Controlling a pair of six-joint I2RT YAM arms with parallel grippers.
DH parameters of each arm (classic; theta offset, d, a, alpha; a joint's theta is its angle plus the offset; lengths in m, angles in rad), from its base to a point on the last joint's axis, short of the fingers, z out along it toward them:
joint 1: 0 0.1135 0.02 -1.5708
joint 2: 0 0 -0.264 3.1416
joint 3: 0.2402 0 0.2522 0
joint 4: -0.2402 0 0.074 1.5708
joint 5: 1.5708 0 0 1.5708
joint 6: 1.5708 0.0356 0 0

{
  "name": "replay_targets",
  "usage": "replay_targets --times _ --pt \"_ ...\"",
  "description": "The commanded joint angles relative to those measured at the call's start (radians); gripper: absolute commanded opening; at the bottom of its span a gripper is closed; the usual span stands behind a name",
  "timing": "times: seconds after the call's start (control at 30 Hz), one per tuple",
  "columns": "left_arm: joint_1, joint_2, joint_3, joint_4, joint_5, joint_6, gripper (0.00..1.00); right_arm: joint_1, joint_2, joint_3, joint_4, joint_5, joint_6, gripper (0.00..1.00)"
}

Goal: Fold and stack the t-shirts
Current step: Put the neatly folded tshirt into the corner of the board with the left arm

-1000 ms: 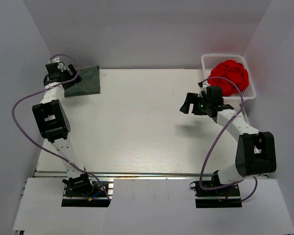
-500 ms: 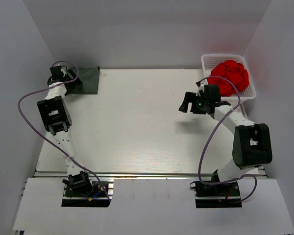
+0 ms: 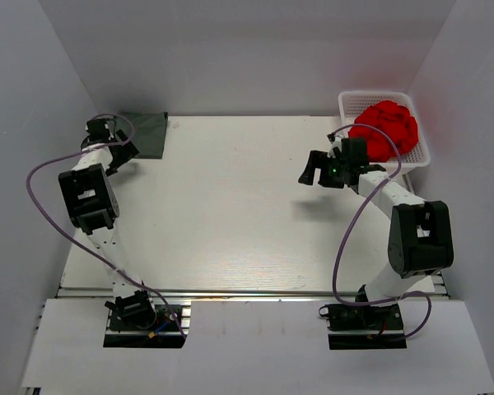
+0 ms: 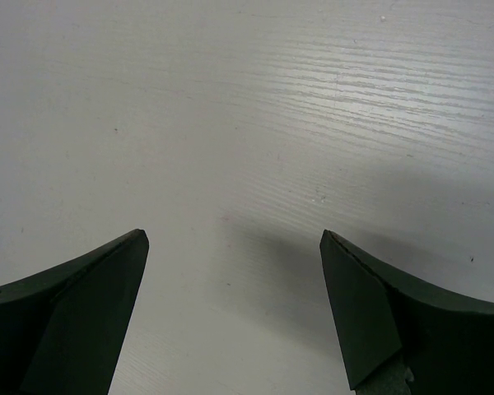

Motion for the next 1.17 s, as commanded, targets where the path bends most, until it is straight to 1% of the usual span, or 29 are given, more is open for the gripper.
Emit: replay_targets --times 0.0,0.03,0.1,0.17,0.2,0.3,0.33,0.37,0.4,0.47,0.5,0.53,0.57,0.6,0.63,0.7,0.73,0.83,0.9,0.97,1.1,1.13 --pt "-0.006 -0.214 -0.011 -0.021 -0.16 -0.006 1.0 0.009 -0.052 0.03 0.007 -0.033 -0.03 0.91" --pt "-0.006 -0.243 -0.011 -0.03 -0.203 -0.006 1.0 0.01 -0.087 0.004 0.02 -0.042 -0.033 0.91" --pt "-0.006 -0.323 -0.002 -0.039 -0.213 0.003 1.0 0.009 -0.113 -0.018 0.03 -0.042 -0.038 0.91" --pt "-0.006 -0.379 -0.029 -0.039 -0.17 0.021 1.0 0.01 -0.17 -0.044 0.038 -0.038 -0.043 0.91" --pt "-0.006 -0.437 -0.068 -0.039 -0.129 0.021 1.0 0.009 -0.204 -0.076 0.053 -0.031 -0.044 0.91" --pt "-0.028 -0.537 -0.163 0.005 -0.07 0.021 1.0 0.006 -0.287 -0.131 0.07 -0.004 -0.037 0.91" --pt "-0.029 -0.573 -0.236 0.038 -0.009 0.021 1.0 0.006 -0.32 -0.145 0.078 -0.001 -0.024 0.91" --pt "-0.047 -0.64 -0.272 0.048 0.014 0.021 1.0 0.001 -0.346 -0.162 0.083 0.002 -0.021 0.91" --pt "-0.079 -0.674 -0.343 0.059 0.059 0.021 1.0 0.003 -0.363 -0.183 0.083 0.008 -0.017 0.91" --pt "-0.123 -0.744 -0.429 0.107 0.087 0.012 1.0 0.004 -0.409 -0.21 0.105 0.018 0.006 0.91" --pt "-0.175 -0.818 -0.524 0.131 0.108 0.012 1.0 0.003 -0.423 -0.269 0.119 0.019 0.022 0.91" --pt "-0.203 -0.853 -0.574 0.152 0.108 0.001 1.0 0.004 -0.434 -0.288 0.136 0.016 0.034 0.91" --pt "-0.229 -0.887 -0.623 0.202 0.119 0.001 1.0 0.003 -0.464 -0.302 0.194 0.015 0.058 0.91" --pt "-0.255 -0.916 -0.704 0.22 0.131 0.001 1.0 0.003 -0.472 -0.347 0.208 0.015 0.065 0.91" --pt "-0.307 -0.961 -0.736 0.229 0.131 0.001 1.0 0.003 -0.491 -0.36 0.234 0.013 0.069 0.91" --pt "-0.36 -0.975 -0.796 0.229 0.104 0.01 1.0 0.003 -0.511 -0.387 0.262 0.016 0.071 0.91" --pt "-0.402 -0.984 -0.806 0.218 0.082 0.011 1.0 0.004 -0.515 -0.394 0.274 0.018 0.074 0.91" --pt "-0.467 -0.984 -0.818 0.177 0.007 0.043 1.0 0.003 -0.528 -0.417 0.306 0.03 0.062 0.91" --pt "-0.486 -0.975 -0.827 0.177 -0.004 0.061 1.0 0.003 -0.525 -0.424 0.326 0.041 0.071 0.91" --pt "-0.486 -0.964 -0.838 0.192 0.024 0.087 1.0 0.003 -0.517 -0.434 0.343 0.036 0.079 0.91" --pt "-0.495 -0.973 -0.838 0.162 -0.053 0.116 1.0 0.021 -0.508 -0.452 0.36 0.033 0.08 0.91" --pt "-0.495 -0.988 -0.849 0.149 -0.076 0.129 1.0 0.004 -0.515 -0.458 0.366 0.033 0.08 0.91"
